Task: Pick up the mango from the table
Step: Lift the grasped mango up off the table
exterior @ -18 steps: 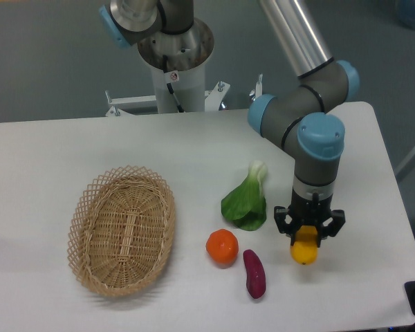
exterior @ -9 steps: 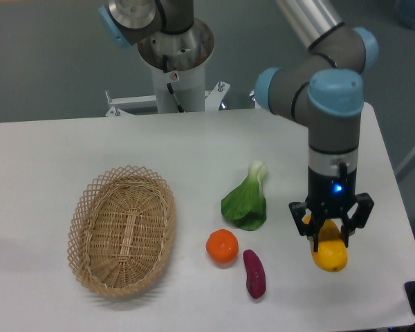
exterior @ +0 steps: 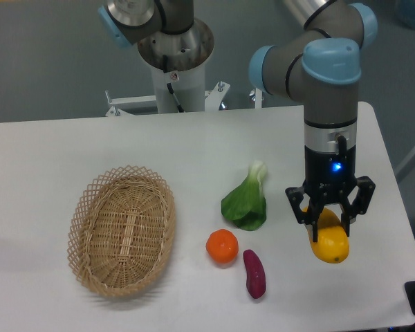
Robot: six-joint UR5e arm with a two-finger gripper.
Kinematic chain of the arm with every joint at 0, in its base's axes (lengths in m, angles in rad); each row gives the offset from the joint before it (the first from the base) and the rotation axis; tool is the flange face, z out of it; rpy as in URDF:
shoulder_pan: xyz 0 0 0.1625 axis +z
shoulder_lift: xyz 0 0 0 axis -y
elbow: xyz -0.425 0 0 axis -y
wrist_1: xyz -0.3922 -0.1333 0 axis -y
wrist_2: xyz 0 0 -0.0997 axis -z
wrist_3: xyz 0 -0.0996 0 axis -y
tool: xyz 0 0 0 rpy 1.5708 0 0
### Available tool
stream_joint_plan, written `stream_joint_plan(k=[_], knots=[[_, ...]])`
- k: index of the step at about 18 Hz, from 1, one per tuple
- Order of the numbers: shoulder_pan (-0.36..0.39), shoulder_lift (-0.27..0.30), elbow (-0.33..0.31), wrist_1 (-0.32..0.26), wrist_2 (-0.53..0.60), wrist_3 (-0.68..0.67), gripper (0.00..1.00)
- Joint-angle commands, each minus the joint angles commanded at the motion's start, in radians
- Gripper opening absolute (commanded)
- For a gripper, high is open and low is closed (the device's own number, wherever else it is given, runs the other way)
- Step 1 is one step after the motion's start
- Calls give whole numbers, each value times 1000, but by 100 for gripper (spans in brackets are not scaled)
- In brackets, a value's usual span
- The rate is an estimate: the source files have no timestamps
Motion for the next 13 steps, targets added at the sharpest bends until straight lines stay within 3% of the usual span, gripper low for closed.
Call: stream_joint_plan(k=[13], knots=[[0,14,-9,2,2,3,36]])
